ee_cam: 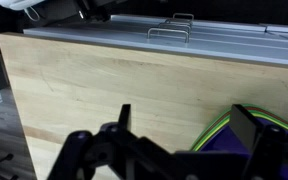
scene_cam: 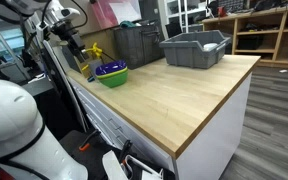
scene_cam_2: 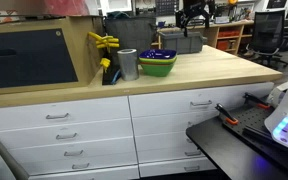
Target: Isolate the blue and then the yellow bowl from the stack and place them on the table
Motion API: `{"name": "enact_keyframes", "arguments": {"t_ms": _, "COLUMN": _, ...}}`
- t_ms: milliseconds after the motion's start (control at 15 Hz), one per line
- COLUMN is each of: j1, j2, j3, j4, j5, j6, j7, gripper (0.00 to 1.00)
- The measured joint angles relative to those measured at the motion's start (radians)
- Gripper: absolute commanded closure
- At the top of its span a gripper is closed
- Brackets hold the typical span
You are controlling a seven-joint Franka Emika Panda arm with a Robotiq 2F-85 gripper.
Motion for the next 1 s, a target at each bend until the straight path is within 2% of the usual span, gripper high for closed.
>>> {"name": "enact_keyframes", "arguments": {"t_ms": 533, "j1": 0.059, "j2": 0.005, "j3": -0.031, "j4": 0.0, "j5": -0.027, "j6": 0.002, "j7": 0.001, "gripper": 0.0}}
{"name": "enact_keyframes", "arguments": {"t_ms": 733, "j1": 0.058, "j2": 0.018, "j3": -0.051, "j4": 0.004, "j5": -0.028, "j6": 0.003, "j7": 0.008, "gripper": 0.0}}
{"name": "enact_keyframes", "arguments": {"t_ms": 1000, "j1": 0.033, "j2": 0.071, "j3": -0.113, "j4": 0.024, "j5": -0.029, "j6": 0.025, "j7": 0.036, "gripper": 0.0}}
